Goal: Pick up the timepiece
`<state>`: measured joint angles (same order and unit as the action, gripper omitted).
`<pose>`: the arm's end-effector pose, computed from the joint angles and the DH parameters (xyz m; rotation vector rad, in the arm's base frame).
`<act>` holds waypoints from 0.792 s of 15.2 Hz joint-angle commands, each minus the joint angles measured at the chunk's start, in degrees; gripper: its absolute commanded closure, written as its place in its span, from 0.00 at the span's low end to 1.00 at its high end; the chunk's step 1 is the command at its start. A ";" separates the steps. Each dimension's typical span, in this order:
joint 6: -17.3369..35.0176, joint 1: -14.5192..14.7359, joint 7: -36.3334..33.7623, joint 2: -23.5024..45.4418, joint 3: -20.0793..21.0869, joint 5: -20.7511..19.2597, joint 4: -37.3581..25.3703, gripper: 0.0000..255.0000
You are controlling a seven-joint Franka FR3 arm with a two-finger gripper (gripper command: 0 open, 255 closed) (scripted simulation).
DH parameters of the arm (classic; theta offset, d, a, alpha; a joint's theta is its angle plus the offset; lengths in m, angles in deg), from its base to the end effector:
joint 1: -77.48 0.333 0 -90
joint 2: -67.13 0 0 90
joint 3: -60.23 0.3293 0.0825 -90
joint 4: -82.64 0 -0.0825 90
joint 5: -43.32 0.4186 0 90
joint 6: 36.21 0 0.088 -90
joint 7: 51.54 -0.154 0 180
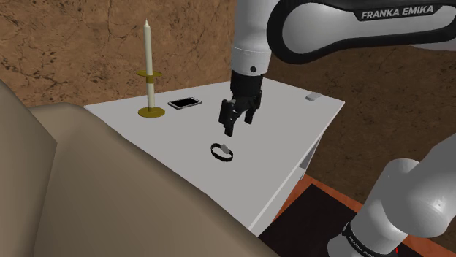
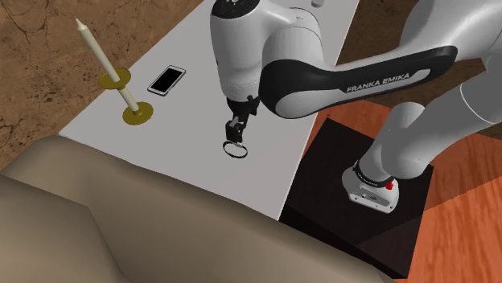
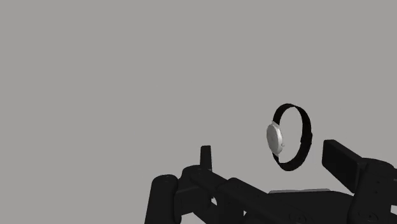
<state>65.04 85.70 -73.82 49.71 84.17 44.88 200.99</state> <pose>0.4150 0.2802 0.5060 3.0395 0.2262 0.0396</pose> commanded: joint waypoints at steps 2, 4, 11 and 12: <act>0.34 0.51 -2.76 4.27 2.46 -1.52 -3.06 0.00; 1.87 0.57 -2.90 4.35 2.53 -1.54 -1.59 0.00; 6.14 0.65 -3.37 4.86 2.83 -1.70 2.23 0.00; 6.38 0.65 -3.45 5.02 2.88 -1.76 2.32 1.00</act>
<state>71.15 86.33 -77.20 54.68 87.00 43.13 203.11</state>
